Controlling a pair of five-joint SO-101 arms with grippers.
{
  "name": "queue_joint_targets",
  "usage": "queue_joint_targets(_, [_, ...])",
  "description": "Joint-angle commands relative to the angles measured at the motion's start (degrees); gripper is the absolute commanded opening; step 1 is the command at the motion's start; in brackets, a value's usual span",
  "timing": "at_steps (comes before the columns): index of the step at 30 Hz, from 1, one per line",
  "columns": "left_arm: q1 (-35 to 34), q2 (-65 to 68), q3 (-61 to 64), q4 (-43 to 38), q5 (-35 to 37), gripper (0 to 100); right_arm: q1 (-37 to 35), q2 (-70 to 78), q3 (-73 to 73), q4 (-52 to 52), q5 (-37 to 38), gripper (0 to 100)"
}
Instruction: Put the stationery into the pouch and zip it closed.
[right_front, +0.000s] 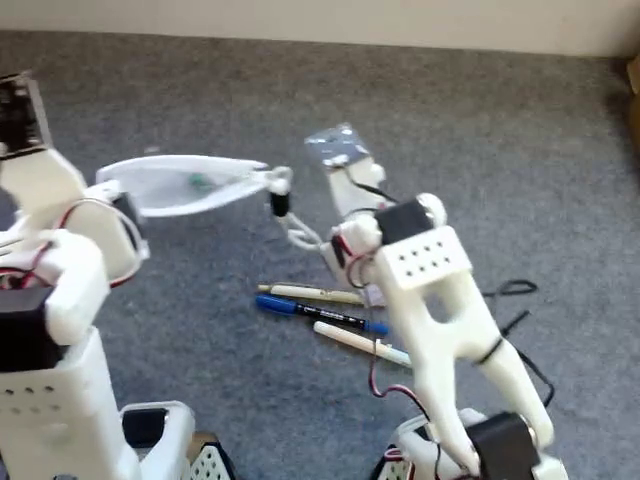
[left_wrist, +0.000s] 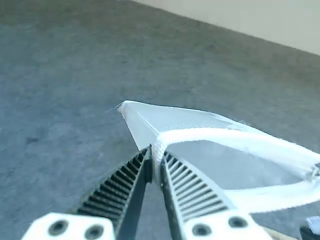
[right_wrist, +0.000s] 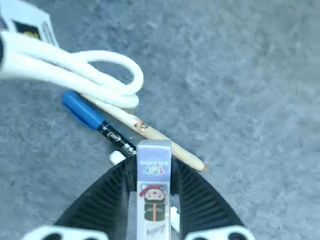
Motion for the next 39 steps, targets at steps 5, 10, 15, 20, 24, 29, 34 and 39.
queue_joint_targets(5, [8.22,-1.54,7.6,-8.62,1.14,1,5.14,-8.84,14.2,-11.47,0.62,0.5])
queue_joint_targets(10, [5.76,-1.8,12.97,-10.29,1.14,1,5.14,-7.25,21.05,-17.63,0.7,0.5])
queue_joint_targets(15, [0.75,-1.71,14.11,-9.85,1.14,1,5.14,-1.1,21.85,-18.07,0.53,0.9])
queue_joint_targets(20, [0.04,-1.89,16.57,-10.29,1.05,1,4.97,6.9,21.85,-18.15,0.44,1.0])
queue_joint_targets(24, [0.04,-1.89,17.01,-10.29,0.79,1,4.79,11.21,21.76,-18.33,0.62,1.1])
queue_joint_targets(29, [0.04,-1.89,17.1,-10.29,0.79,1,4.79,12.44,20.53,-17.98,0.35,2.7])
queue_joint_targets(34, [-0.04,-1.89,17.1,-10.02,0.7,1,4.7,12.79,20.62,-16.48,0.7,6.6])
queue_joint_targets(39, [-0.04,-1.89,17.1,-9.93,0.7,1,3.82,12.35,20.35,-14.73,0.7,5.4])
